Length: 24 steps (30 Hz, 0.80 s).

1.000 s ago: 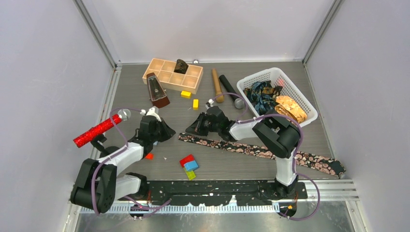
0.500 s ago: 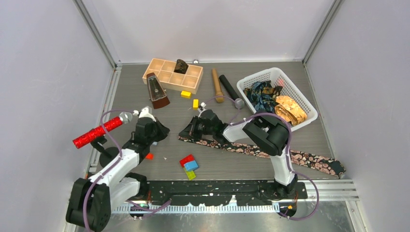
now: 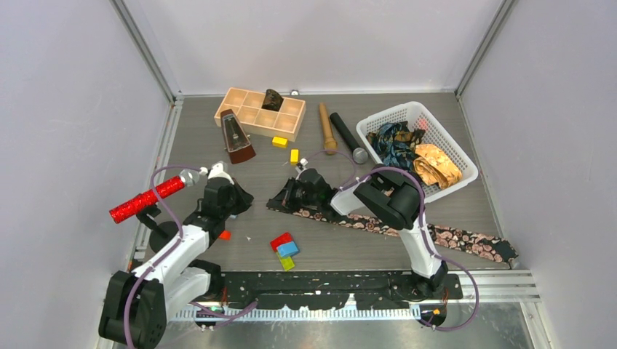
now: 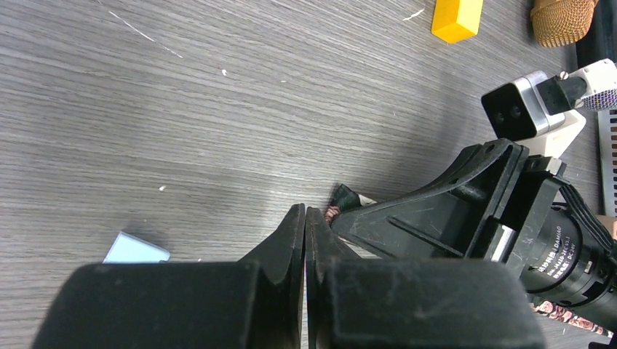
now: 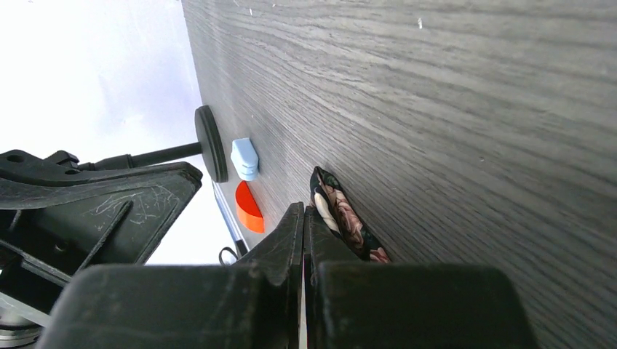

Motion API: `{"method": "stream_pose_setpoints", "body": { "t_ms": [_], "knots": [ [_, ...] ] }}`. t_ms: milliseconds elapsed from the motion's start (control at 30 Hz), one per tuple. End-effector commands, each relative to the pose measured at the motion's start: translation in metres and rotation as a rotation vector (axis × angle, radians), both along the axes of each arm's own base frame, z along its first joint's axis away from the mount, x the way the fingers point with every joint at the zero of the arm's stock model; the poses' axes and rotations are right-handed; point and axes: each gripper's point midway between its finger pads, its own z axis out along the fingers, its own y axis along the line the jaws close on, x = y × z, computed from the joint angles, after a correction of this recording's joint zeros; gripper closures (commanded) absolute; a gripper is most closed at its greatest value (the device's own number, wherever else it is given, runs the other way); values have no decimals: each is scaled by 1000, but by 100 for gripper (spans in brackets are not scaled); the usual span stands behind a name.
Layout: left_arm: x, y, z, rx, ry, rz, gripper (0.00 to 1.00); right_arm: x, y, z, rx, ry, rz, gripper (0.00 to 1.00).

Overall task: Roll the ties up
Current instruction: Roll the tie at the center of the board.

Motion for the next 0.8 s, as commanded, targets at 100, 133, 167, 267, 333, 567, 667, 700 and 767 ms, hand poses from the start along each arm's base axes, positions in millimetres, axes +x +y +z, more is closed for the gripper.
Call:
{"method": "stream_pose_setpoints", "body": {
  "t_ms": [100,133,167,267,333,567,667,700,767],
  "knots": [
    [4,3,4,11,-6,9,100,7,8,49,44,-77,10,100],
    [5,1,5,8,-7,4,100,6,7,55,41,-83,12,100],
    [5,0,4,6,-5,0,100,7,7,75,61,-116,14,100],
    [8,-3,4,-9,-9,-10,99,4,-1,95,44,-147,13,99],
    [10,-5,1,-18,-4,-11,96,1,-9,101,22,-156,2,99],
    [14,-18,-3,-61,8,-53,79,-8,-44,60,-122,-117,-59,100],
    [15,-18,-1,-67,-2,-56,76,-14,-54,43,-143,-97,-71,100],
    [15,-18,0,-65,-5,-54,76,-14,-54,44,-132,-102,-72,100],
    [15,-17,1,-62,-8,-50,75,-18,-55,40,-124,-97,-69,100]
  ]
}}
